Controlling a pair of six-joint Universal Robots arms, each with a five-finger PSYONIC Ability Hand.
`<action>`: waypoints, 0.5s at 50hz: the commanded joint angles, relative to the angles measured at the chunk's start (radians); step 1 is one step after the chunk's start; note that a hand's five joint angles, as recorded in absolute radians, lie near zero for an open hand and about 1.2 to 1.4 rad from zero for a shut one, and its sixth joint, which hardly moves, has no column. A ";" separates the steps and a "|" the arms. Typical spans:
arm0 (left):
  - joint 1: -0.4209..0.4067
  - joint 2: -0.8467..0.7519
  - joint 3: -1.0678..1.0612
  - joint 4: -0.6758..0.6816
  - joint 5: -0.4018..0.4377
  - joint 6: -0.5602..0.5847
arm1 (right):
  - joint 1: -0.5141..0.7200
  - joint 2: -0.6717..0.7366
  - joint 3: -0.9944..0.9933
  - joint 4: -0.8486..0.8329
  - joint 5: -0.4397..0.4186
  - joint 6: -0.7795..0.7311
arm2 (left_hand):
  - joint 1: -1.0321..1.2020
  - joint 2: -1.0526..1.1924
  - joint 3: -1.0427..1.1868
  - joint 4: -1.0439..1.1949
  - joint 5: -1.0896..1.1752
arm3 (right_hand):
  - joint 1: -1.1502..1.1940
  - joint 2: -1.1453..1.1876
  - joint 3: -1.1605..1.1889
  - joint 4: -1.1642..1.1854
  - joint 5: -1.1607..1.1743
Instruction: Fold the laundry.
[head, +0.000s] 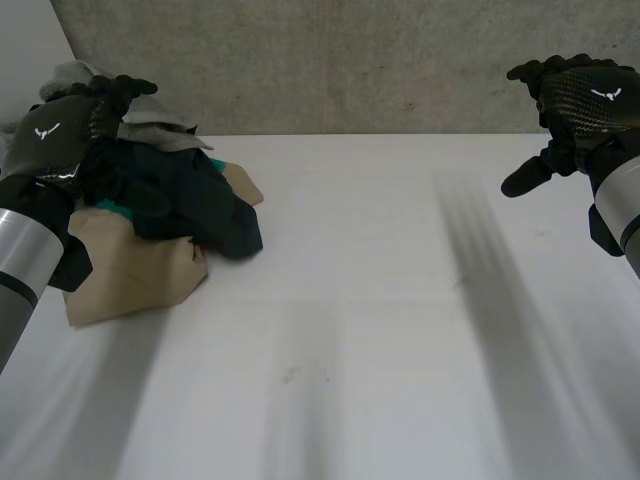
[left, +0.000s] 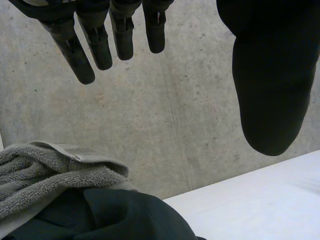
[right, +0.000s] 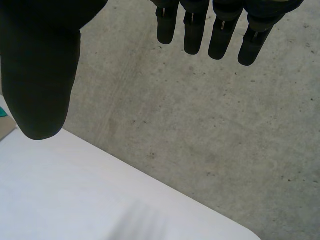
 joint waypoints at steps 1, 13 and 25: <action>-0.001 -0.026 0.033 -0.001 0.001 0.020 | 0.000 0.003 -0.001 0.000 -0.004 0.000 | -0.062 -0.086 -0.075 -0.081 -0.081 | -0.093 -0.095 -0.104 -0.103 -0.100; 0.005 -0.150 0.232 -0.004 -0.009 0.217 | 0.002 0.004 -0.001 0.001 -0.007 -0.002 | -0.065 -0.089 -0.078 -0.084 -0.084 | -0.093 -0.095 -0.104 -0.103 -0.100; 0.159 -0.609 0.782 -0.076 -0.006 0.519 | 0.003 0.047 0.002 0.007 -0.008 -0.002 | -0.041 -0.065 -0.054 -0.061 -0.060 | -0.093 -0.095 -0.104 -0.103 -0.100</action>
